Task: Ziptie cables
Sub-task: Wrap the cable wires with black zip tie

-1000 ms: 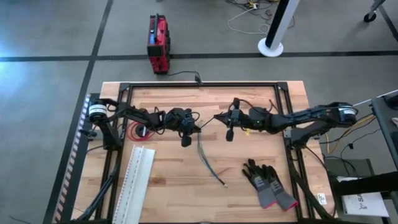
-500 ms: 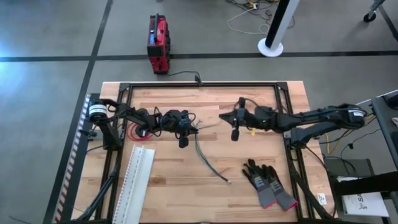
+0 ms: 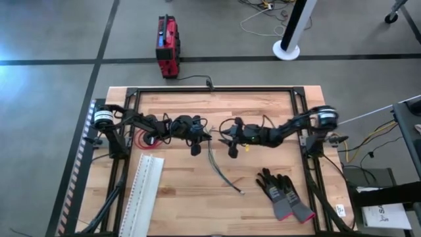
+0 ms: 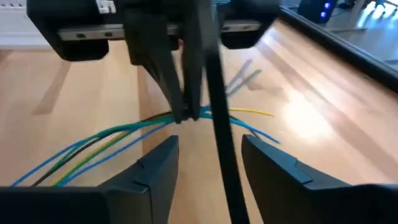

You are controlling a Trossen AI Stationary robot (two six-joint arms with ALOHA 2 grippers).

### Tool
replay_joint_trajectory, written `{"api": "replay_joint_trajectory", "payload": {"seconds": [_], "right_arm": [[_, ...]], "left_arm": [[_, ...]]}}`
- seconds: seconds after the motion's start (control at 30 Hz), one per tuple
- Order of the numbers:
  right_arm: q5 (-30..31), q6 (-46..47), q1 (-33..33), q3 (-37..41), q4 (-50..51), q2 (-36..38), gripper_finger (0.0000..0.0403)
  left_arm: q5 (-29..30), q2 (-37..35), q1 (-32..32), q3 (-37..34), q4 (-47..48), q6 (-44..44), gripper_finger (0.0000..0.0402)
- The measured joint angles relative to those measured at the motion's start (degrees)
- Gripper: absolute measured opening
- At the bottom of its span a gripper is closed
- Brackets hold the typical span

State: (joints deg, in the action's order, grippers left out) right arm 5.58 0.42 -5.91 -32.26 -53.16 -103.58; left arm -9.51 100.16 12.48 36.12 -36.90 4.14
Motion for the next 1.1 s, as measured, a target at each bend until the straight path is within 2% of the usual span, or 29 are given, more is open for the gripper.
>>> {"api": "replay_joint_trajectory", "payload": {"seconds": [0.13,0.23,0.4,0.7,0.9,1.1], "right_arm": [[-2.3,0.3,0.0,-3.7,-8.6,-7.2,0.0158],[-2.8,-0.3,0.0,-6.6,-10.1,-9.4,0.0142],[-2.8,-0.3,0.0,-9.3,-9.6,-9.8,0.0109],[-2.6,1.1,0.0,-9.6,-8.0,-9.8,0.0046],[-2.5,2.0,-0.1,-11.4,-2.8,-9.8,0.001],[-0.7,1.1,-0.1,-12.1,-1.2,-9.3,0.0003]], "left_arm": [[0.0,0.0,0.0,0.4,0.0,0.2,0.0005],[0.0,0.0,0.0,0.4,0.0,0.4,0.0005],[0.0,0.0,0.0,0.3,0.1,0.5,0.0005],[0.0,0.0,0.0,0.1,0.2,0.7,0.0005],[0.0,0.0,0.0,0.1,0.5,0.5,0.0005],[0.0,0.0,0.1,0.0,0.4,0.3,0.0005]]}}
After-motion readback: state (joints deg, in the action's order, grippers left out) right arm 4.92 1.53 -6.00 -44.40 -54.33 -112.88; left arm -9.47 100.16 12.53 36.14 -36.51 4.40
